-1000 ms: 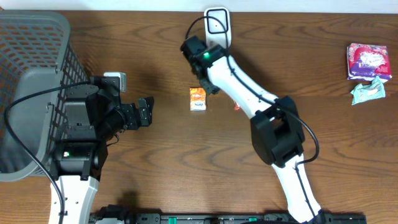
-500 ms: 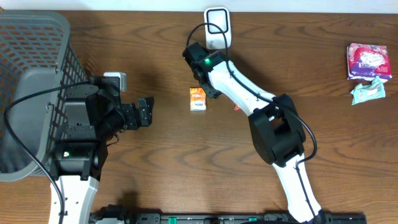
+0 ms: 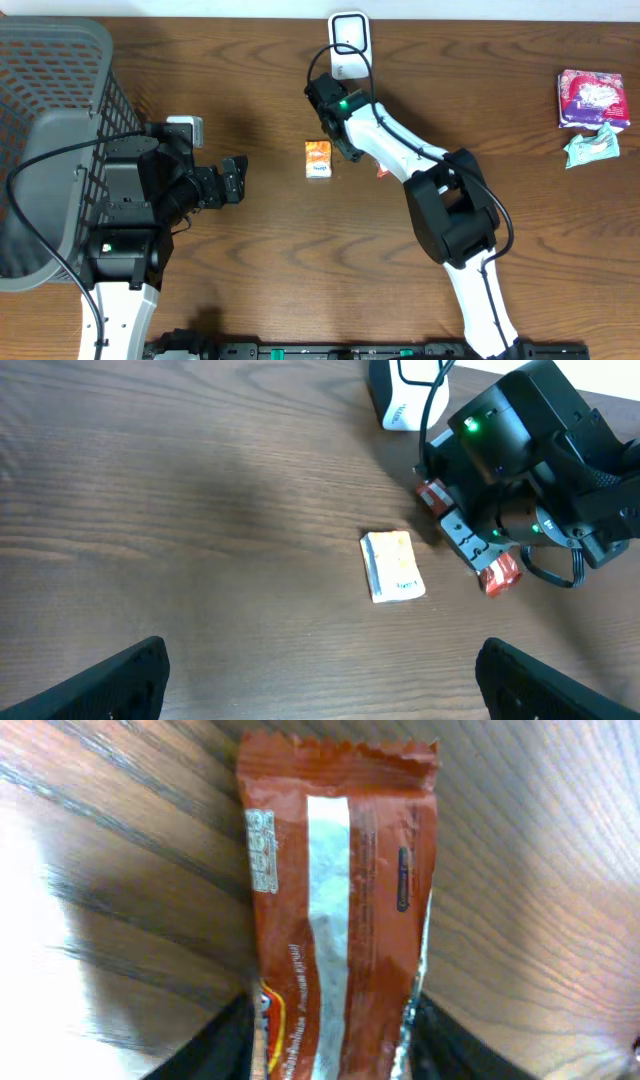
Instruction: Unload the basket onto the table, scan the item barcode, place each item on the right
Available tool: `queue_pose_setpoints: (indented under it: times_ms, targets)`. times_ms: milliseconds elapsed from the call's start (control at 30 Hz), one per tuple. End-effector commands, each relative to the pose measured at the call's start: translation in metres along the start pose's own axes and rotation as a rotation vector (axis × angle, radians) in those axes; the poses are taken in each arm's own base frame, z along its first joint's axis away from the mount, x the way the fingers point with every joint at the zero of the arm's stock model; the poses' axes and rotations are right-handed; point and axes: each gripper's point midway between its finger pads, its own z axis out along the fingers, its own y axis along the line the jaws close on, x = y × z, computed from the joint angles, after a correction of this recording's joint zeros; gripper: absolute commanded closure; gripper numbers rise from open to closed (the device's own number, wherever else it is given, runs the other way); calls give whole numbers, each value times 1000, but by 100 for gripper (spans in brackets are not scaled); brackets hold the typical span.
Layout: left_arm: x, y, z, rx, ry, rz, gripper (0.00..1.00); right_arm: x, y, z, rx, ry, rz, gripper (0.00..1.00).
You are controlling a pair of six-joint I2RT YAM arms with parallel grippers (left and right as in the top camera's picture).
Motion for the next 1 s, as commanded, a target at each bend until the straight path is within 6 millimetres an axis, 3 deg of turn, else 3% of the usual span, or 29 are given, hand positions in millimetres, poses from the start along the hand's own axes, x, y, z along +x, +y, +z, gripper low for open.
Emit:
queue_pose_setpoints:
  times_ms: [0,100,200,400,667,967]
  targets:
    - [2,1,2,2,6,9,3,18,1,18,-33,59,-9,61]
    - [2,1,2,2,6,9,3,19,2,19,-52,60,-2,63]
    - [2,1,2,2,6,9,3,18,2,19,-53,56,5,57]
    - [2,1,2,2,6,9,3,15,-2,19,-29,46,10,58]
    - [2,1,2,2,6,9,3,5,-44,-5,339,11,24,58]
    - [2,1,2,2,6,9,3,-8,-5,-28,348,-51,-54,57]
